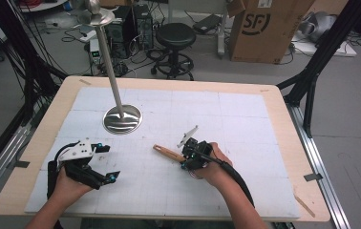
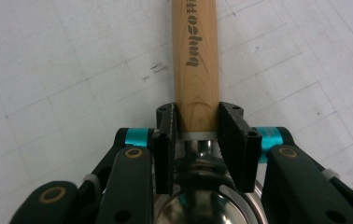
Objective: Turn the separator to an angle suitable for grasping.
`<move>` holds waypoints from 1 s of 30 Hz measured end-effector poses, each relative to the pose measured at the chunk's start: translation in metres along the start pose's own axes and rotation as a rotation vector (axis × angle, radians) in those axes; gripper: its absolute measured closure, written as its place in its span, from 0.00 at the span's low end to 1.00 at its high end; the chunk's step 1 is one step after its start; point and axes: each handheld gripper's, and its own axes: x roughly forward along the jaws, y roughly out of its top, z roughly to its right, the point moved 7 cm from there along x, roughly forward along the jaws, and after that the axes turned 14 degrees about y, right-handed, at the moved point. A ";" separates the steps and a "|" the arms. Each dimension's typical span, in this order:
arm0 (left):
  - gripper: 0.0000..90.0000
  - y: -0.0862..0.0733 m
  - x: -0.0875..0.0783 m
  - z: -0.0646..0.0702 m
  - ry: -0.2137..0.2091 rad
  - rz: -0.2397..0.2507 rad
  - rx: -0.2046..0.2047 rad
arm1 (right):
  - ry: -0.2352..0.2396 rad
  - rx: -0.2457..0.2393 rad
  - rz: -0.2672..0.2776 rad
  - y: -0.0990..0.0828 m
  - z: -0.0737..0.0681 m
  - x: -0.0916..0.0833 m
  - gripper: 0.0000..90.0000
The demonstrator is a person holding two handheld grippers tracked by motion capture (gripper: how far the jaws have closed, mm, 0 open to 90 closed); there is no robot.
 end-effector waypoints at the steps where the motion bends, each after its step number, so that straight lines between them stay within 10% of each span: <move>1: 0.02 0.000 0.000 0.000 0.000 0.000 0.001 | 0.000 -0.003 -0.002 0.001 0.000 0.000 0.74; 16: 0.02 0.000 0.003 0.000 -0.006 -0.005 0.001 | -0.004 0.012 -0.137 0.009 0.001 0.003 0.73; 30: 0.02 -0.001 0.003 0.000 -0.006 -0.013 0.007 | 0.025 0.022 -0.149 0.010 0.002 0.003 0.76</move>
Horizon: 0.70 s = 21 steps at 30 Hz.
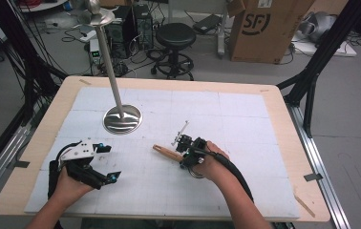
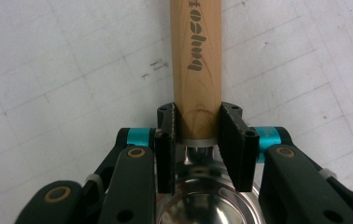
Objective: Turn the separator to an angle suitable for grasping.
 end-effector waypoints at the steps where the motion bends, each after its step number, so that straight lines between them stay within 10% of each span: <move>1: 0.02 0.000 0.000 0.000 0.000 0.000 0.000 | 0.000 0.000 0.001 0.000 0.000 0.000 0.76; 21: 0.02 0.000 -0.001 -0.001 0.002 0.005 -0.004 | 0.017 -0.038 0.151 -0.004 -0.009 -0.017 0.77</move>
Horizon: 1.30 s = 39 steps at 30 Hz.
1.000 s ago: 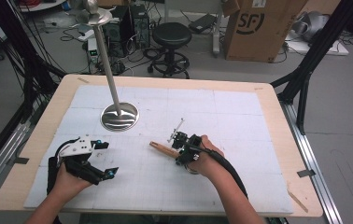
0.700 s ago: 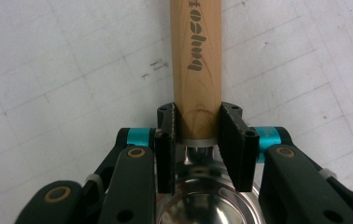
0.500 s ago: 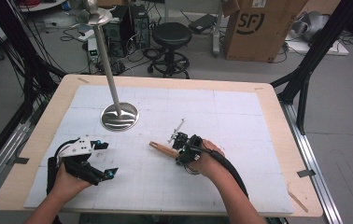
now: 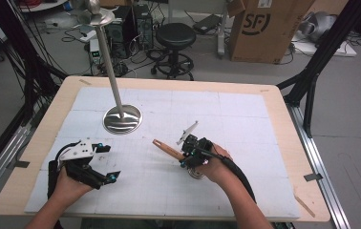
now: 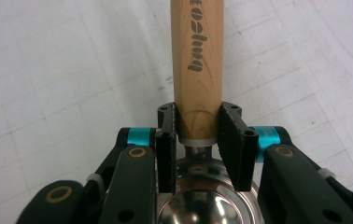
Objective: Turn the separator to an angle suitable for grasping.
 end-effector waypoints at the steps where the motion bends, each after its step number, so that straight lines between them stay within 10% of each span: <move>1: 0.02 0.000 0.000 0.000 0.000 0.000 -0.001 | 0.002 -0.001 0.018 0.000 -0.001 -0.002 0.77; 25: 0.02 0.003 -0.003 -0.003 -0.004 0.024 -0.023 | 0.115 -0.081 0.432 -0.010 -0.015 -0.057 0.77; 39: 0.02 0.025 -0.012 0.000 -0.044 0.085 -0.010 | 0.162 -0.159 0.505 -0.003 -0.023 -0.063 0.77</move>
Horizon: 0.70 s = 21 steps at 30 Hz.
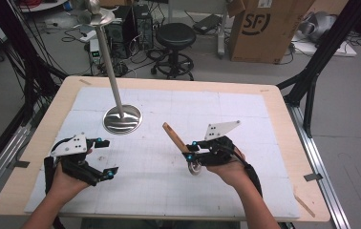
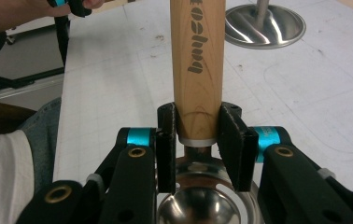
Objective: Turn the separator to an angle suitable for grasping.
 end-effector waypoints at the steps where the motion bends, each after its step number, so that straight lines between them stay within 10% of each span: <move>1: 0.02 0.002 0.000 0.001 -0.003 0.000 0.004 | 0.001 0.002 0.003 0.000 0.000 0.000 0.77; 21: 0.02 0.064 0.004 0.021 -0.106 0.123 0.018 | 0.084 -0.052 0.058 0.019 -0.013 0.008 0.77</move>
